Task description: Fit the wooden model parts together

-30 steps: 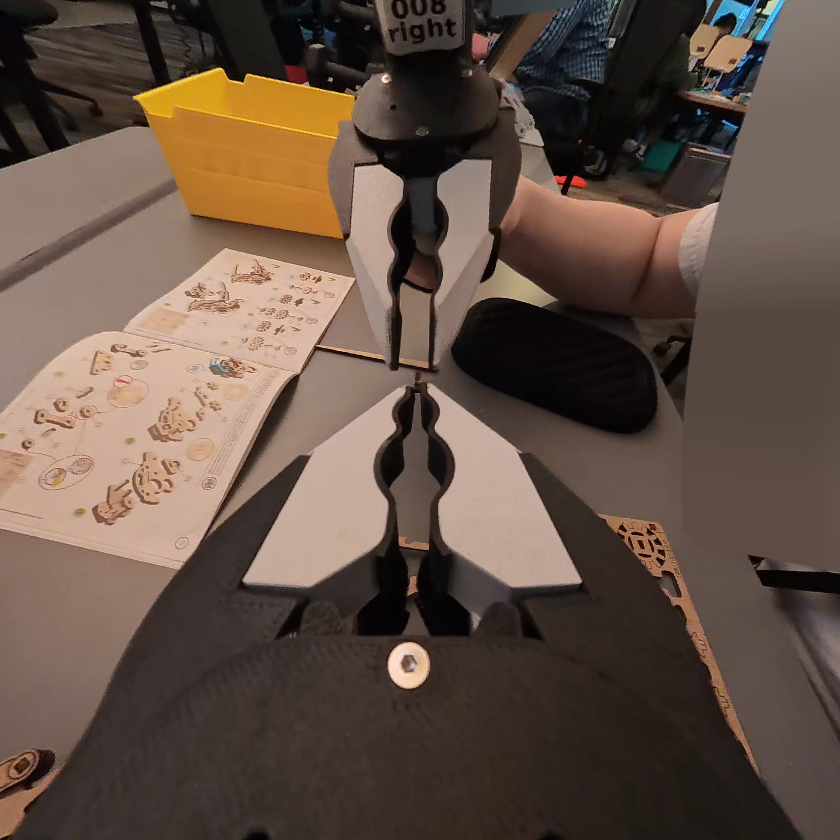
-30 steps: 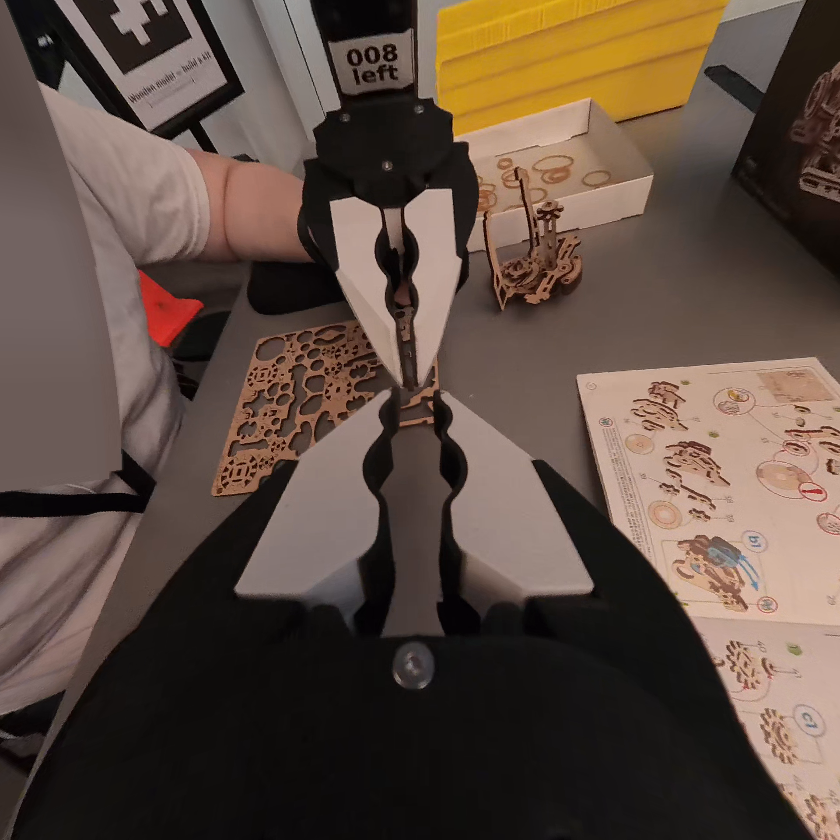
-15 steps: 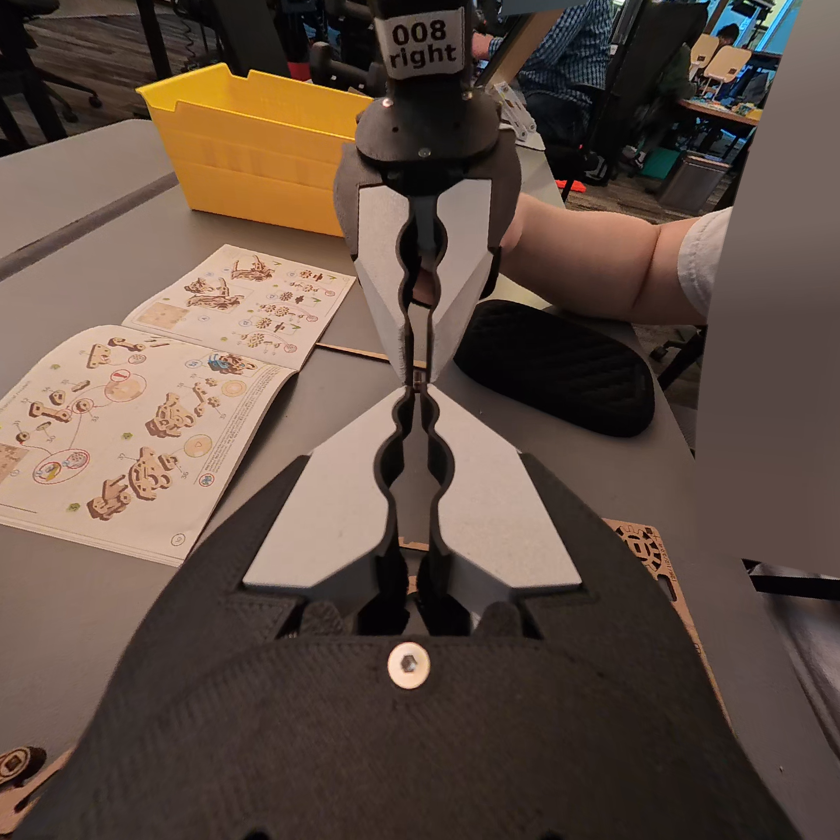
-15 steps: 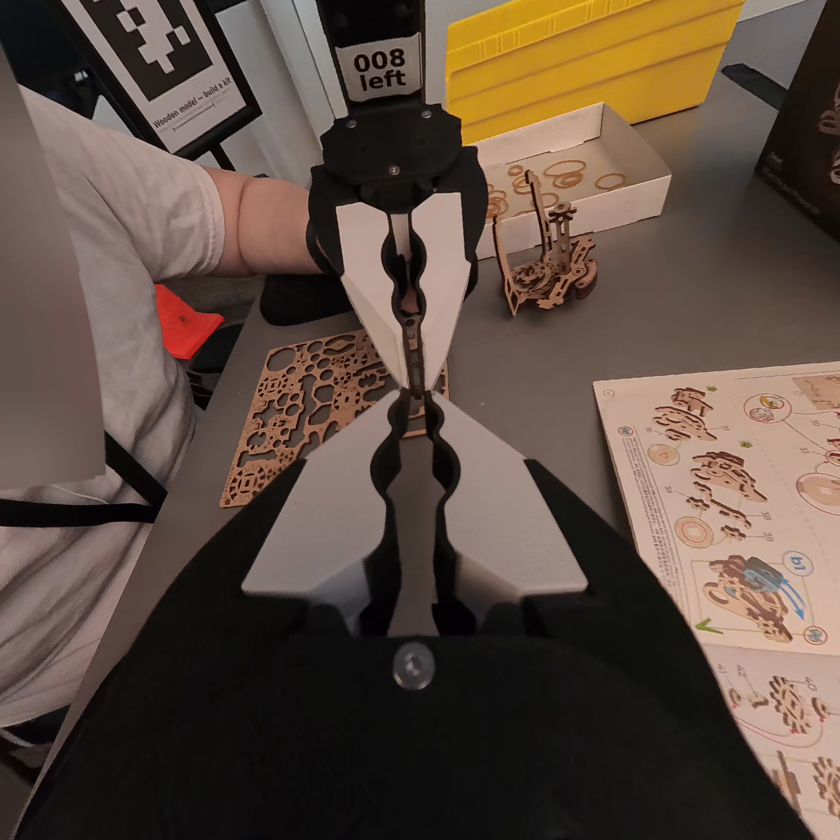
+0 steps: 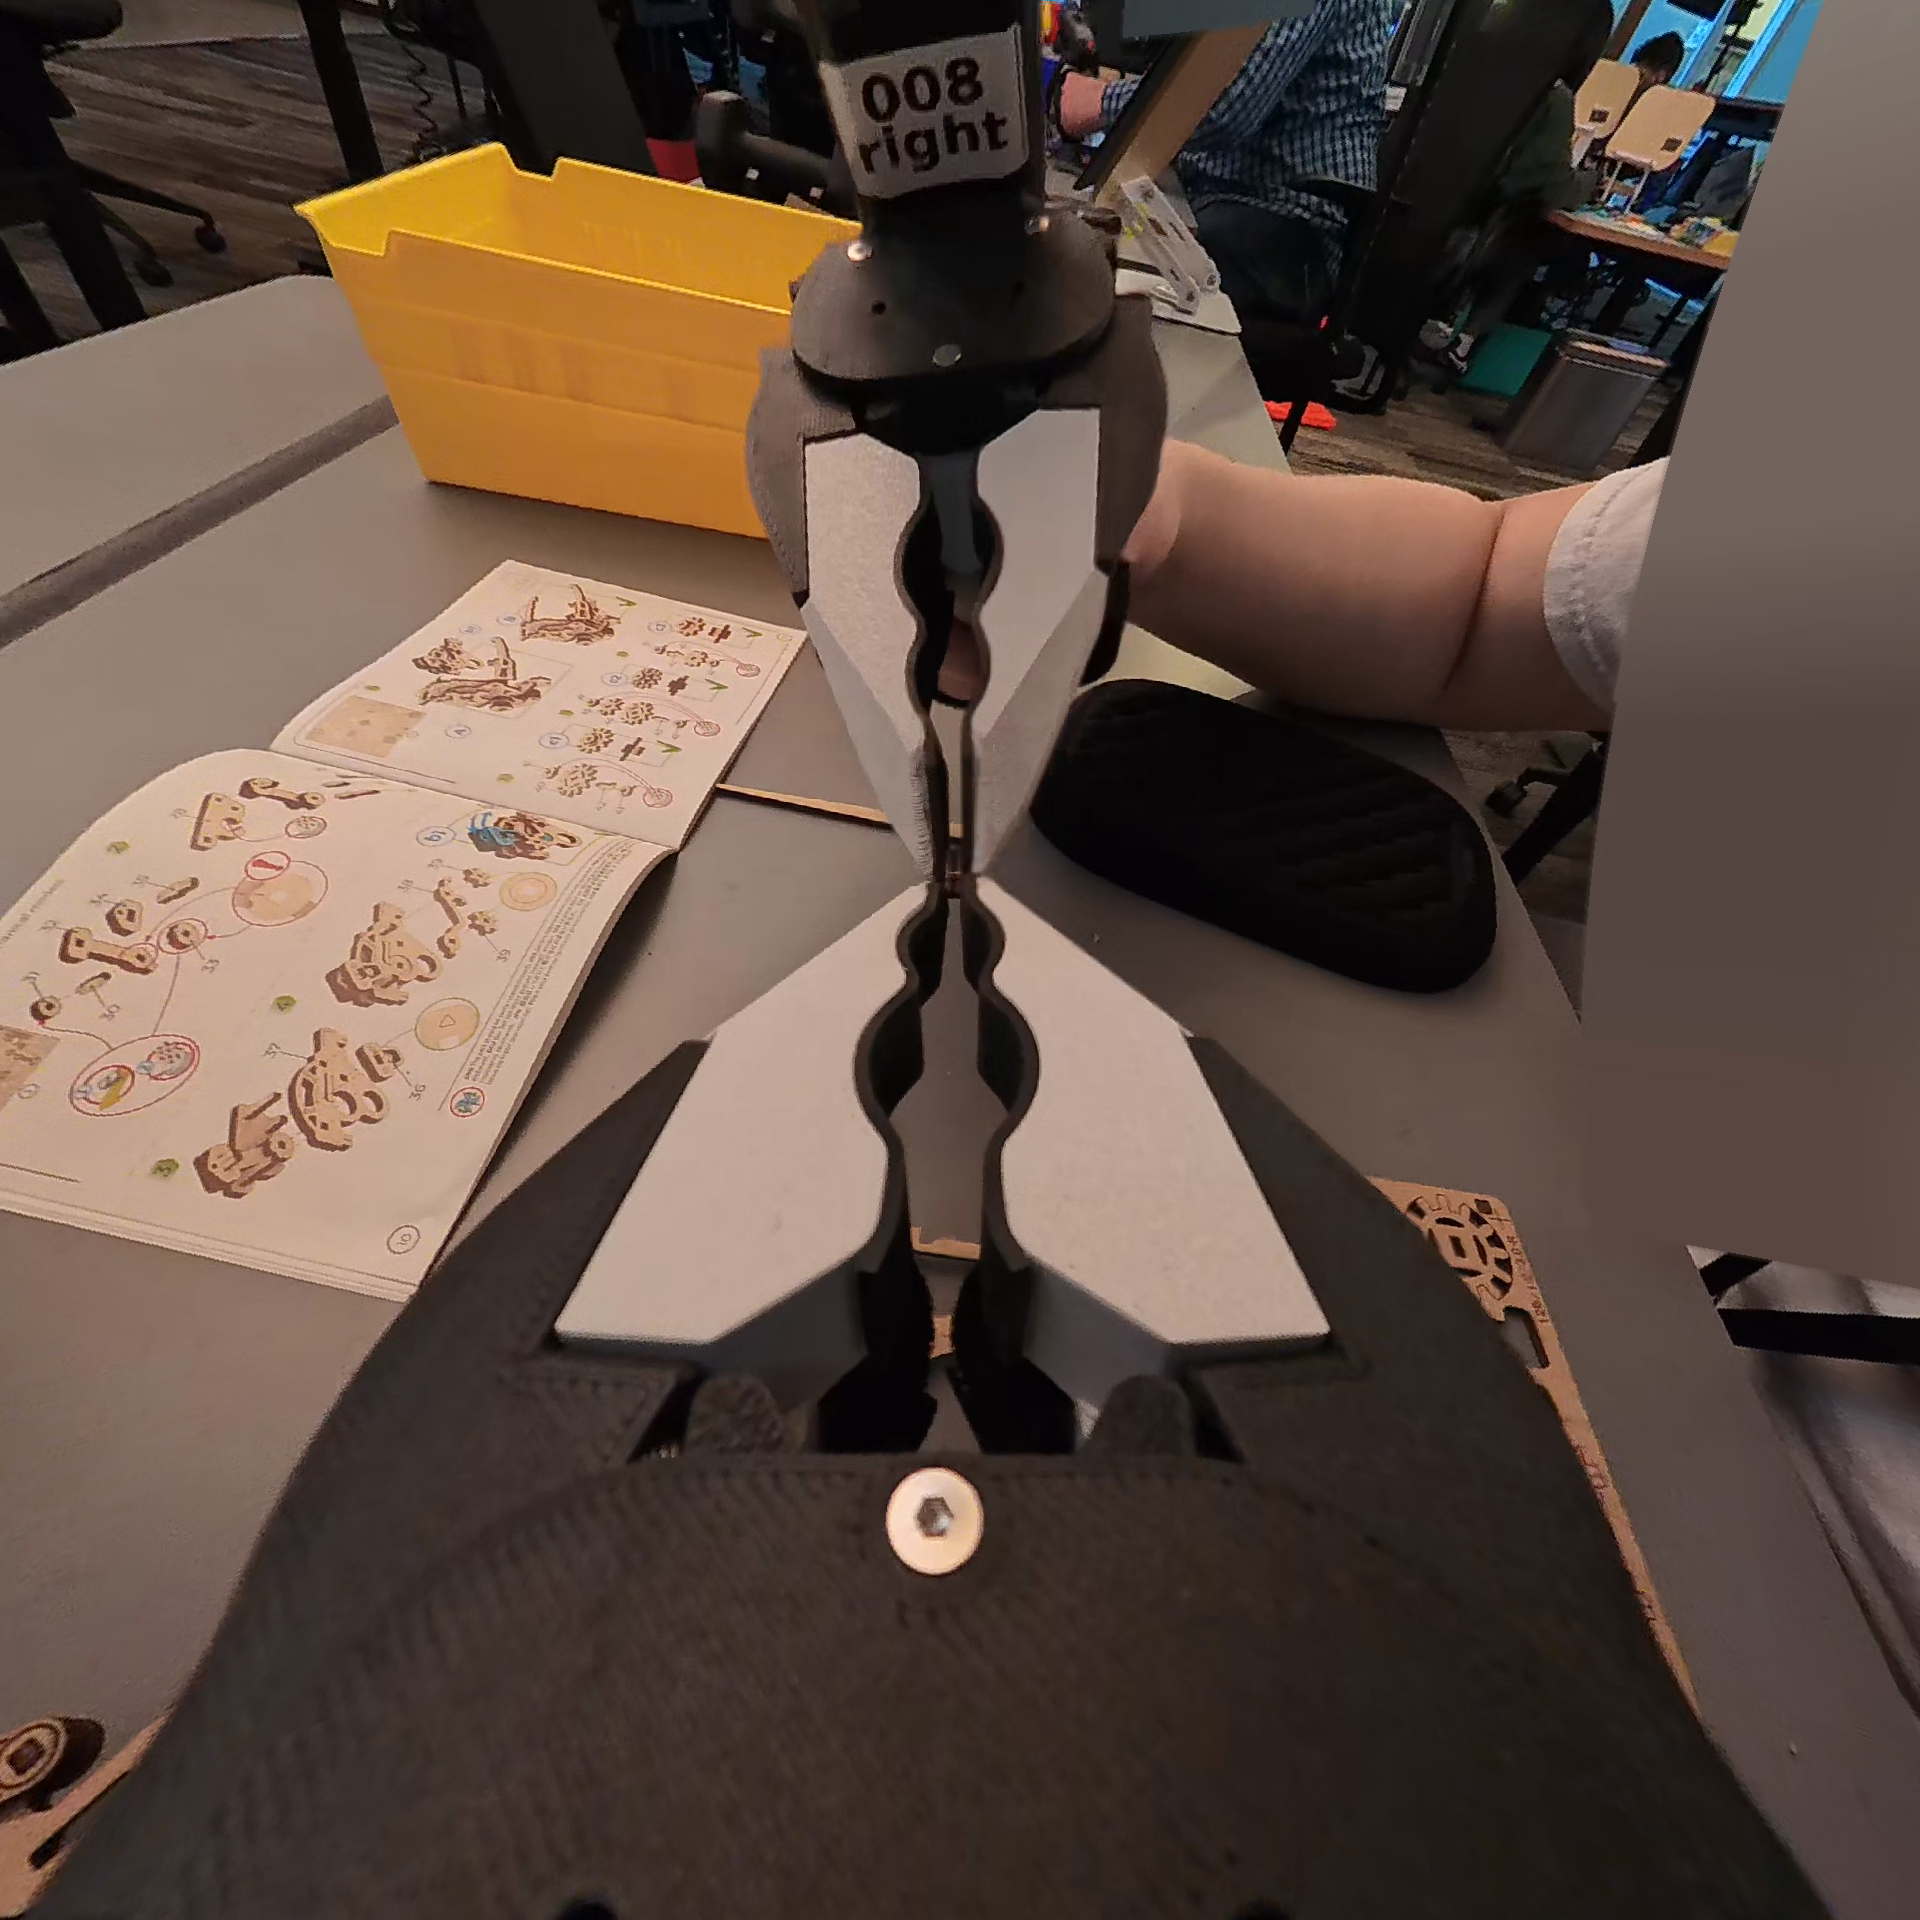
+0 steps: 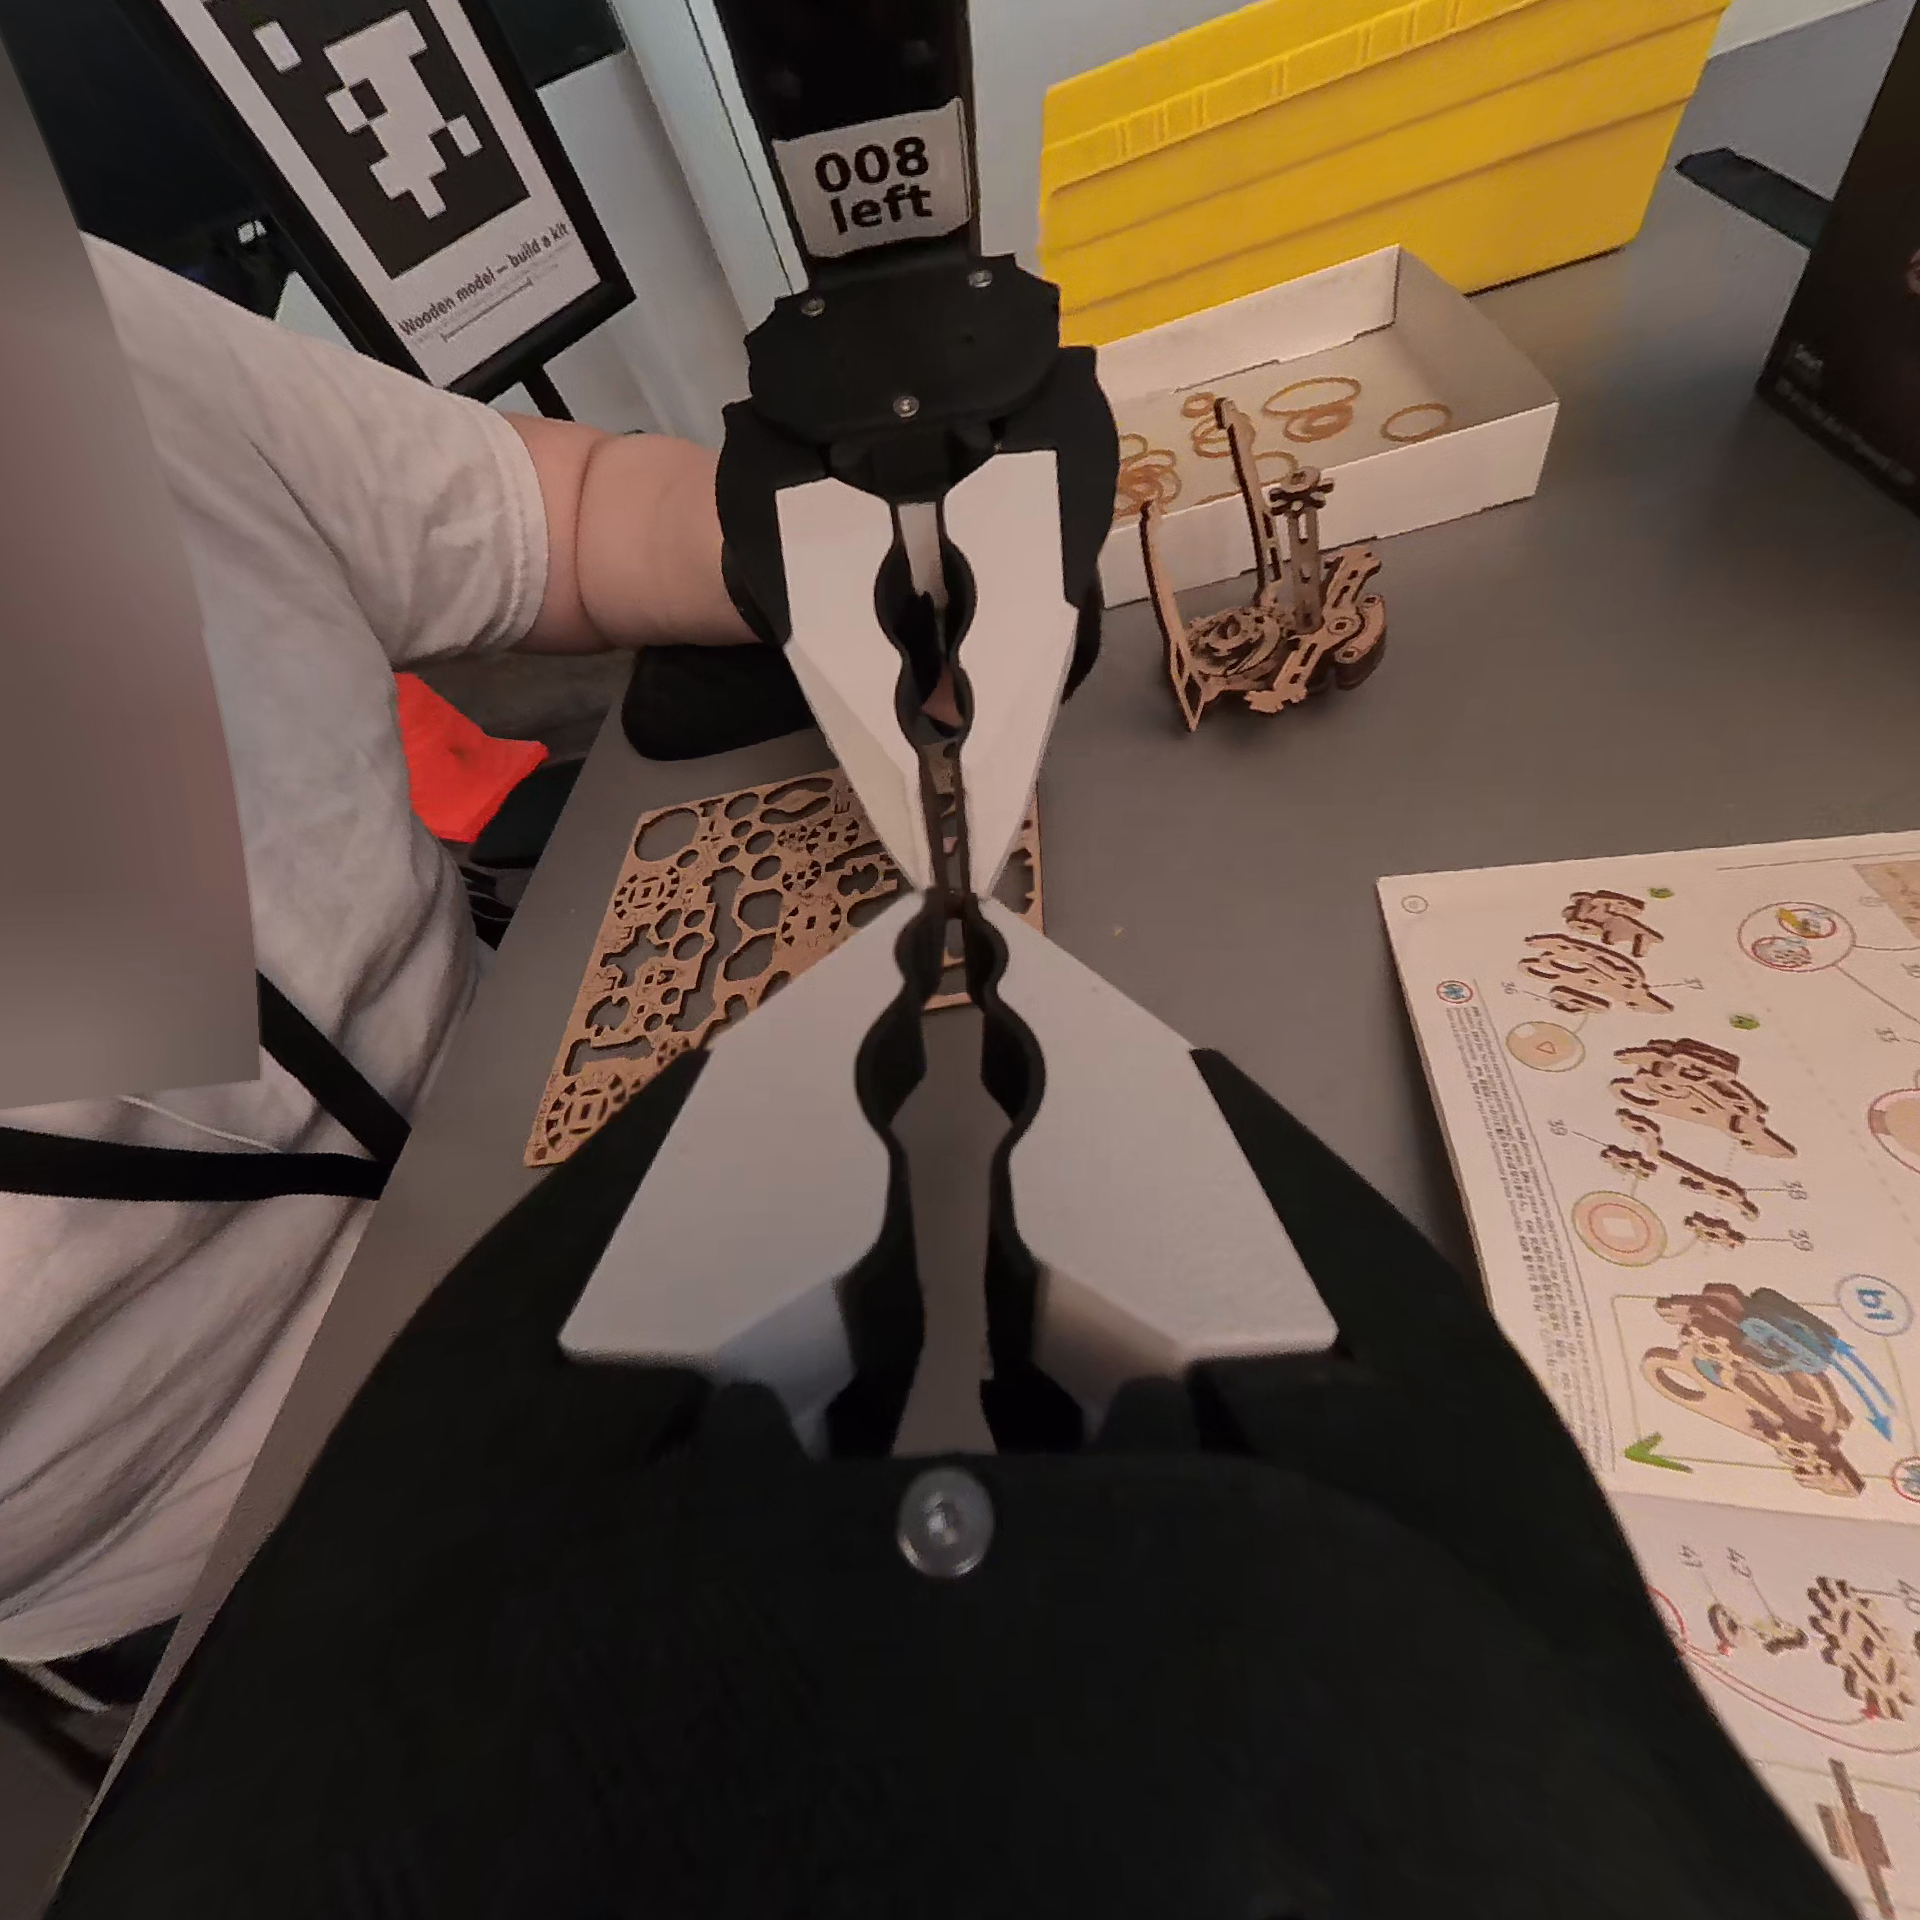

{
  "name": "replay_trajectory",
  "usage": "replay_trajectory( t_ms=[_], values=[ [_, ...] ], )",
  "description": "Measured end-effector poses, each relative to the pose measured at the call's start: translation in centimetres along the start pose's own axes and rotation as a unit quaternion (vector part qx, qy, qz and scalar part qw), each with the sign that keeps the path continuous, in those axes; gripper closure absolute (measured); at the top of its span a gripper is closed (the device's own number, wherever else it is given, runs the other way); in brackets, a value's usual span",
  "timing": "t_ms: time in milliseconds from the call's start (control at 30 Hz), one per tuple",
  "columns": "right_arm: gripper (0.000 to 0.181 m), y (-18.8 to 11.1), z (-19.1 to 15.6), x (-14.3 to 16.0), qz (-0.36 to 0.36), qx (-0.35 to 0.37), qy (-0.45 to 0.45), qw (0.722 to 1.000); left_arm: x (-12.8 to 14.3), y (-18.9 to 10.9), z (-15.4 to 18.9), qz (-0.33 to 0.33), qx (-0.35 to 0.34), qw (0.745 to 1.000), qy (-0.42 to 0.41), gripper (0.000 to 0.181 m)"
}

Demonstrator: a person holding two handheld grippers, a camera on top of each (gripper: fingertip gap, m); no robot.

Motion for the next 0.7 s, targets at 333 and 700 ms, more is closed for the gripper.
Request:
replay_trajectory(
  t_ms=[333, 700],
  values=[
    [0.181, 0.0, 0.03, 0.11, -0.003, 0.004, -0.005, 1.0, 0.08, 0.07, 0.04, -0.003, -0.005, 1.0, 0.005, 0.18],
    [0.181, 0.0, 0.16, 0.2, -0.012, 0.014, -0.008, 1.0, 0.23, 0.14, -0.04, -0.008, -0.01, 1.0, 0.008, 0.181]
  ],
)
Point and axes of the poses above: each gripper's, where its closed fingertips meet, y out along the fingers, x out of its underside, z = x × y across the jaws, the point moved 7 cm from there along -y, back along the fingers, and after that the axes turned 14 degrees about -x, right-handed, at the moved point
